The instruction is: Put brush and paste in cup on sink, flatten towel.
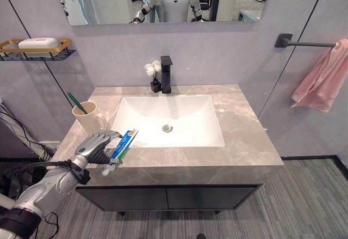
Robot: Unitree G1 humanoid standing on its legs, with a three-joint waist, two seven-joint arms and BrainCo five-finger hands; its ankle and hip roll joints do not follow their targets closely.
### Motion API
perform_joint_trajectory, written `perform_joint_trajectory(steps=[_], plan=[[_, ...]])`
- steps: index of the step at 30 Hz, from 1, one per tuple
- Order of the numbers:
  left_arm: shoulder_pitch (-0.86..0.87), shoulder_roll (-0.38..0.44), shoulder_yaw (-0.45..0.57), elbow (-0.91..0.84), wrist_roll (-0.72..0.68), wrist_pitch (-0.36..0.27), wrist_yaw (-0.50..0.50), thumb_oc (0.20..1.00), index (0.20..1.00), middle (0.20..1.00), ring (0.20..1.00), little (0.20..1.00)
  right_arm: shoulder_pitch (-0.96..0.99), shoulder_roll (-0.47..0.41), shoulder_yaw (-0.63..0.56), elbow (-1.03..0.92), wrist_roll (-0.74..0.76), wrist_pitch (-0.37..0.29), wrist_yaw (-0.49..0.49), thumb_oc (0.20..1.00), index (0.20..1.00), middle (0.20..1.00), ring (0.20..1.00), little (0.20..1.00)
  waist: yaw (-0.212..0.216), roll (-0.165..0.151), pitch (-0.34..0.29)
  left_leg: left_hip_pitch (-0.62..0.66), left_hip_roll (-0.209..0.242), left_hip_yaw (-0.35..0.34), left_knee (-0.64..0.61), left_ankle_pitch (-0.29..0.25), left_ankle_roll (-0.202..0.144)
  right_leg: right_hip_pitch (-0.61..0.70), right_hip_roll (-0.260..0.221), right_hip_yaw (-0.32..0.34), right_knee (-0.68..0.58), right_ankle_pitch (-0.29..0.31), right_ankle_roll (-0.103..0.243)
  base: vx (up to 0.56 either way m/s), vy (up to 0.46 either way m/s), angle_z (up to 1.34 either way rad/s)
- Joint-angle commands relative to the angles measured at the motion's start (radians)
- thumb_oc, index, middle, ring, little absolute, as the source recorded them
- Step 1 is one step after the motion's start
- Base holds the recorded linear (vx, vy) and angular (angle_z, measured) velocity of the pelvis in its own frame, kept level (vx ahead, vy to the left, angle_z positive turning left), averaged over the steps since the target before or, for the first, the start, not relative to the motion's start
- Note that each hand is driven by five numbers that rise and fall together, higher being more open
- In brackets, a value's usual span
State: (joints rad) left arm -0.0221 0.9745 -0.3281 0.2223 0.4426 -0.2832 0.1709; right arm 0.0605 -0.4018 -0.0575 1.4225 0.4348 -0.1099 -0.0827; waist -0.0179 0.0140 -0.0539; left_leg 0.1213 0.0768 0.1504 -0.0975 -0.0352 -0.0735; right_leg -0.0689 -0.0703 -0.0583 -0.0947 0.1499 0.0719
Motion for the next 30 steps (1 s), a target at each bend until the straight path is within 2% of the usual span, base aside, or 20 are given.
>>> perform_joint_trajectory(steps=[1, 9, 16, 30], plan=[[-0.042, -0.019, 0.094, -0.020, 0.007, 0.001, 0.012, 1.000, 1.000, 1.000, 1.000, 1.000, -0.045, 0.000, 0.005, 0.046, -0.010, -0.010, -0.009, 1.000, 1.000, 1.000, 1.000, 1.000, -0.019, -0.003, 0.006, -0.016, 0.020, -0.033, 0.010, 0.023, -0.011, 0.064, -0.086, 0.038, 0.007, -0.031, 0.100, 0.00, 0.000, 0.00], [-0.004, -0.054, 0.092, -0.008, 0.029, 0.016, 0.001, 1.000, 1.000, 1.000, 1.000, 1.000, -0.047, -0.001, 0.004, 0.031, -0.015, -0.012, -0.013, 1.000, 1.000, 1.000, 1.000, 1.000, -0.016, 0.008, 0.015, -0.019, 0.020, -0.036, 0.010, 0.026, -0.012, 0.066, -0.085, 0.032, 0.007, -0.037, 0.096, 0.00, 0.000, 0.00], [-0.016, -0.079, 0.046, 0.023, 0.038, 0.024, -0.018, 1.000, 1.000, 1.000, 1.000, 1.000, -0.046, -0.001, 0.011, 0.023, -0.024, -0.010, -0.016, 1.000, 1.000, 1.000, 1.000, 1.000, -0.018, 0.018, 0.020, -0.028, 0.020, -0.043, 0.010, 0.032, -0.013, 0.062, -0.081, 0.027, 0.007, -0.039, 0.092, 0.00, 0.000, 0.00], [-0.012, -0.088, 0.004, 0.061, 0.055, 0.023, -0.034, 1.000, 1.000, 1.000, 1.000, 1.000, -0.043, 0.005, 0.016, 0.038, -0.026, -0.010, -0.020, 1.000, 1.000, 1.000, 1.000, 1.000, -0.016, 0.015, 0.020, -0.029, 0.022, -0.041, 0.010, 0.031, -0.013, 0.062, -0.078, 0.027, 0.007, -0.041, 0.090, 0.00, 0.000, 0.00]])
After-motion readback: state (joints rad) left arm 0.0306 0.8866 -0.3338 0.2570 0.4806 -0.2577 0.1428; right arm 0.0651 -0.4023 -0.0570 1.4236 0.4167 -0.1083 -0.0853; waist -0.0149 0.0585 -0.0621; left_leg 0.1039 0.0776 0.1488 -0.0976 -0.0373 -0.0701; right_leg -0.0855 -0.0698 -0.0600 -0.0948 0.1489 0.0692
